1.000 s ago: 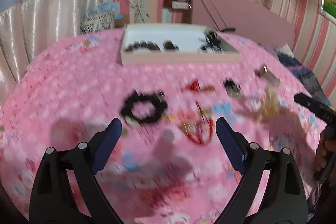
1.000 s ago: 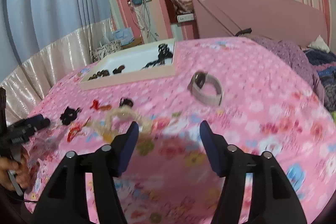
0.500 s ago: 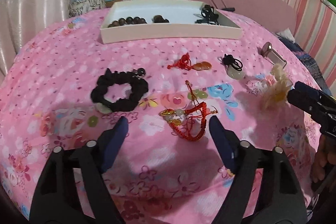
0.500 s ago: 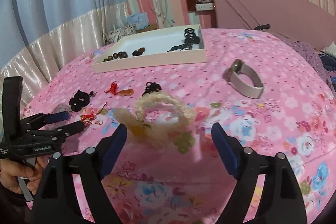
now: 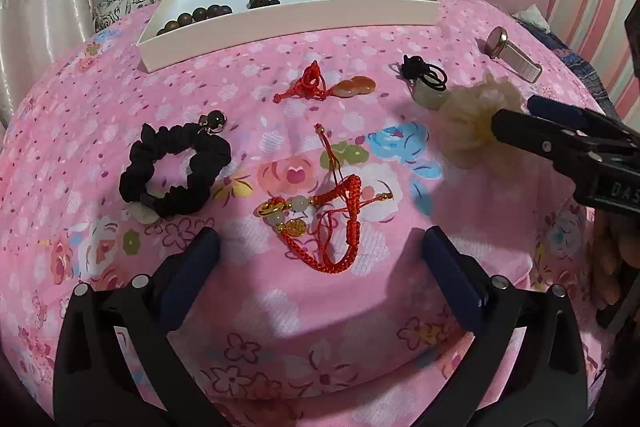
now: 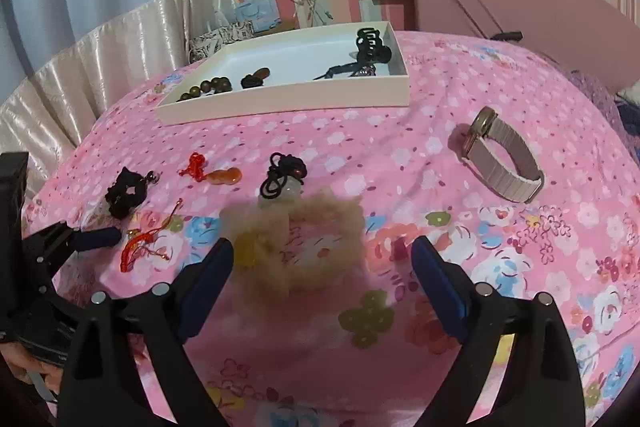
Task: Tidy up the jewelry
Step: 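Move both open tools back over the remaining jewelry on the bedspread, then grasp the red cord bracelet with the left tool while the right tool grasps the cream flower scrunchie, then carry the red bracelet and cream scrunchie into the white tray and open both tools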
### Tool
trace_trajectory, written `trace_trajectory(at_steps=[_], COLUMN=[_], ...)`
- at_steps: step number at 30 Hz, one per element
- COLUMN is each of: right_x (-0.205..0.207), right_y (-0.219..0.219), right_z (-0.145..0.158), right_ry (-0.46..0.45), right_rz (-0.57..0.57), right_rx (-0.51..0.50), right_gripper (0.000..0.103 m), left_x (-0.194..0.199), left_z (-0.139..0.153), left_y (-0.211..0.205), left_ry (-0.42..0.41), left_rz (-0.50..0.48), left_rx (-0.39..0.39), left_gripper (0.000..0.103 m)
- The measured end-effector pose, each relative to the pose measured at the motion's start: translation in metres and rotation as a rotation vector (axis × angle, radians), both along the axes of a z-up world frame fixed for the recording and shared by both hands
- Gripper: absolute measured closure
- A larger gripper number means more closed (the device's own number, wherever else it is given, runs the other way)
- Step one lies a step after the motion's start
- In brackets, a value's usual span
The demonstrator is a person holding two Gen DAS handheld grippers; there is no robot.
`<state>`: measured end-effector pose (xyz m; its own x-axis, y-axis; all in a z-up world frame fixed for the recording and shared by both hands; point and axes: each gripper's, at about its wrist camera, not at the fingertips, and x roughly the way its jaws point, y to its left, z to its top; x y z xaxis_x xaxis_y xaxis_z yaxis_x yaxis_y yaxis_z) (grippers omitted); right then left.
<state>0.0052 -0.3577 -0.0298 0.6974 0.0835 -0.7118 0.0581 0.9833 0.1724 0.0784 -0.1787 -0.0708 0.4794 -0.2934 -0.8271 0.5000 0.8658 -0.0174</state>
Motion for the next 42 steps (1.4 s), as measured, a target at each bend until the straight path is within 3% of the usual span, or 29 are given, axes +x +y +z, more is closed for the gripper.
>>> trace_trajectory(at_steps=[7,10,11,16,17,19,22,25,35,42], right_x=[0.003,0.006,0.007,0.008,0.008,0.006,0.003,-0.001,-0.011,-0.001], right_y=[0.001,0.002,0.002,0.004,0.005,0.007,0.012,0.014,0.006,-0.002], right_z=[-0.003,-0.003,-0.004,-0.006,-0.006,-0.005,-0.004,-0.002,0.011,0.047], right_ry=[0.013,0.019,0.023,0.028,0.027,0.018,0.009,-0.001,-0.044,-0.117], right_rz=[0.017,0.021,0.023,0.063,0.071,0.09,0.109,0.105,0.09,0.083], right_rx=[0.007,0.006,0.007,0.032,0.038,0.05,0.052,0.039,0.037,0.033], right_gripper=[0.013,0.015,0.018,0.052,0.055,0.071,0.08,0.084,0.086,0.086], left_x=[0.0,-0.003,-0.003,-0.002,-0.003,-0.001,-0.001,-0.004,-0.004,0.022], left_z=[0.002,0.007,0.007,0.009,0.009,0.009,0.01,0.012,0.027,0.066], left_y=[0.005,0.016,0.018,0.026,0.029,0.033,0.041,0.04,0.042,0.05], left_ry=[-0.005,-0.027,-0.033,-0.043,-0.043,-0.029,-0.022,-0.036,-0.098,-0.166], left_rz=[0.011,0.037,0.046,0.069,0.074,0.069,0.071,0.068,0.079,0.105], left_rx=[-0.047,-0.079,-0.087,-0.12,-0.136,-0.181,-0.236,-0.234,-0.207,-0.218], left_gripper=[0.005,0.023,0.034,0.068,0.083,0.099,0.099,0.099,0.099,0.099])
